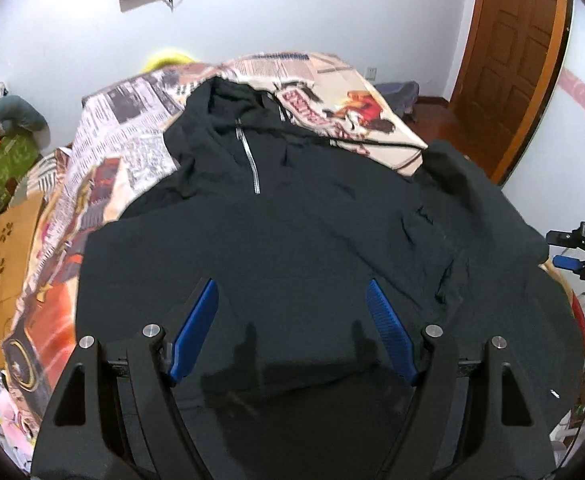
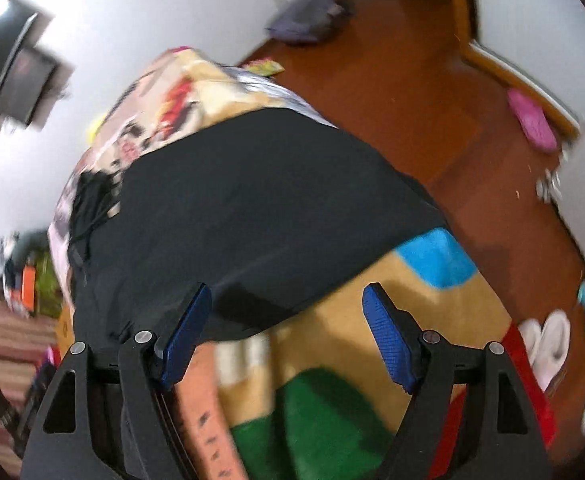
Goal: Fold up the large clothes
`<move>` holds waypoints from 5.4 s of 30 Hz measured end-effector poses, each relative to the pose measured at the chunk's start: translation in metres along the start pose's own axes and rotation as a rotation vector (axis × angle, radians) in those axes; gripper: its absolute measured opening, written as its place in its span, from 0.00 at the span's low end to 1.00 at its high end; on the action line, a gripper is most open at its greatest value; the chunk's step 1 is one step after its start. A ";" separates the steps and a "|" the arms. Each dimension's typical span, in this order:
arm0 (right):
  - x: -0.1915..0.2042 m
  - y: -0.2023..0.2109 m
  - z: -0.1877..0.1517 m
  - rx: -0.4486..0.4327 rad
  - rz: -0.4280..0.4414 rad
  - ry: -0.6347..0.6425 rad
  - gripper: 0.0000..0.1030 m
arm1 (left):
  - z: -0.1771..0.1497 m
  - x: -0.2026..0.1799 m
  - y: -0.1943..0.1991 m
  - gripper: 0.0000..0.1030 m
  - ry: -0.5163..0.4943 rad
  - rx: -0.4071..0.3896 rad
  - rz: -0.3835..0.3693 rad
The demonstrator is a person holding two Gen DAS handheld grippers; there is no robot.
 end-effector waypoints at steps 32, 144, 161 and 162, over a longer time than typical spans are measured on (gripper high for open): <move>0.199 0.111 0.022 -0.388 0.083 0.504 0.06 | -0.009 0.057 0.039 0.74 0.127 -0.048 0.023; 0.151 -0.003 -0.036 -0.047 -0.105 0.678 0.58 | -0.034 -0.110 -0.047 0.78 -0.390 0.029 0.111; 0.154 -0.004 -0.042 -0.030 -0.140 0.718 0.58 | 0.038 -0.042 0.019 0.10 0.044 -0.037 -0.183; 0.154 -0.004 -0.041 -0.028 -0.142 0.714 0.58 | 0.039 -0.034 0.025 0.10 0.060 -0.047 -0.184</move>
Point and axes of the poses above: each gripper's, at about its wrist camera, not at the fingertips, and y roughly against the way its jaws point, x to its left, z to its top, the point moved 1 cm from there along -y, roughly the way its jaws point, and after that the axes turned 12 degrees about y, right-handed, at the moved point
